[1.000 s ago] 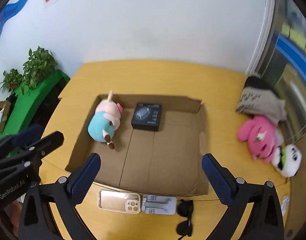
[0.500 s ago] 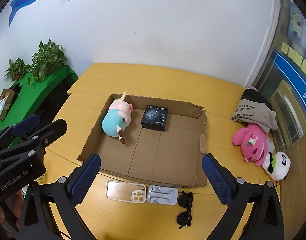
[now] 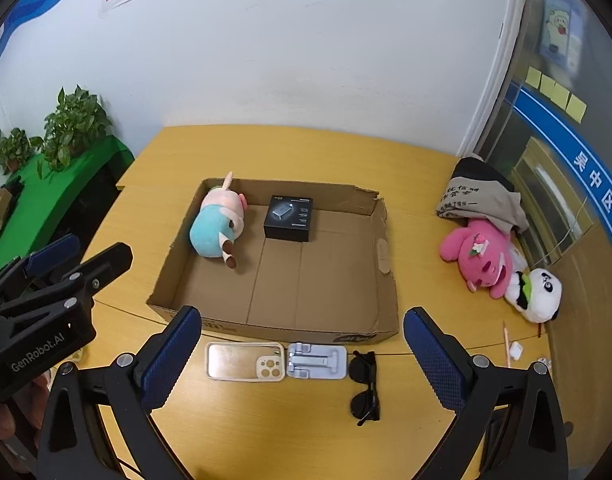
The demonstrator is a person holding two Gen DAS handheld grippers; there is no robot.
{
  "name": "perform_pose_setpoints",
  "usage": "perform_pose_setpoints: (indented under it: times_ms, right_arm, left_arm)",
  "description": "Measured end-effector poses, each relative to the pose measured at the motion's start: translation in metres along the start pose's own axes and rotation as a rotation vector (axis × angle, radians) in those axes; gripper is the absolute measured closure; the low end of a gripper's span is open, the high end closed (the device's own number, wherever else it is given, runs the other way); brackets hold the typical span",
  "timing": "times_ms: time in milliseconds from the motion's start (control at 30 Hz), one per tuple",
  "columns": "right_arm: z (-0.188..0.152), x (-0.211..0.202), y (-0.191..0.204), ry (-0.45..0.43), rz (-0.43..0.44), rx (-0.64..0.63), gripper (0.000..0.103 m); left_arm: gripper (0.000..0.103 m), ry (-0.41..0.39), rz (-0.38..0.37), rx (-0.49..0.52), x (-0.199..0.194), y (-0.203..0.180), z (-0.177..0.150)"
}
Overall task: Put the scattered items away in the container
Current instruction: 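Withdraw the left tool and move the right tool toward the sunglasses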
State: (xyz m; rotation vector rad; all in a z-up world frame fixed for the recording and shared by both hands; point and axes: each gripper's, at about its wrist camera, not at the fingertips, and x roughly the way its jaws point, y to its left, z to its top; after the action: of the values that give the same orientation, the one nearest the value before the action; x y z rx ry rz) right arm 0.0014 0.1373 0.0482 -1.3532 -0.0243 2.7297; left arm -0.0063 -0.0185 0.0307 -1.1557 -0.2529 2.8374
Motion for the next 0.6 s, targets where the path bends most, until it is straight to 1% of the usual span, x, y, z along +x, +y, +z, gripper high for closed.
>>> perform_pose_setpoints:
  times_ms: [133, 200, 267, 333, 433, 500, 600]
  right_arm:
    - [-0.001, -0.005, -0.006, -0.025, 0.031, -0.014, 0.001]
    - [-0.003, -0.008, -0.011, -0.034, 0.041, -0.027, 0.001]
    - [-0.005, -0.011, -0.020, -0.045, 0.063, -0.016, 0.001]
    - [-0.009, -0.008, -0.033, -0.038, 0.099, 0.008, 0.001]
    - [-0.018, -0.004, -0.049, -0.030, 0.130, 0.020, 0.001]
    - [-0.025, 0.001, -0.065, -0.025, 0.152, 0.035, 0.001]
    - [-0.040, 0.019, -0.098, 0.011, 0.185, 0.076, 0.001]
  left_arm:
    - [0.024, -0.023, 0.040, -0.008, -0.013, -0.006, 0.000]
    - [0.024, -0.017, 0.060, -0.016, -0.016, -0.008, -0.001]
    - [0.024, -0.015, 0.094, -0.009, -0.021, -0.015, -0.004]
    - [0.024, -0.011, 0.130, 0.009, -0.024, -0.024, -0.006]
    - [0.024, -0.005, 0.160, 0.009, -0.028, -0.037, -0.012]
    - [0.024, 0.013, 0.166, 0.008, -0.024, -0.046, -0.018]
    - [0.024, 0.082, 0.160, -0.004, -0.006, -0.062, -0.035]
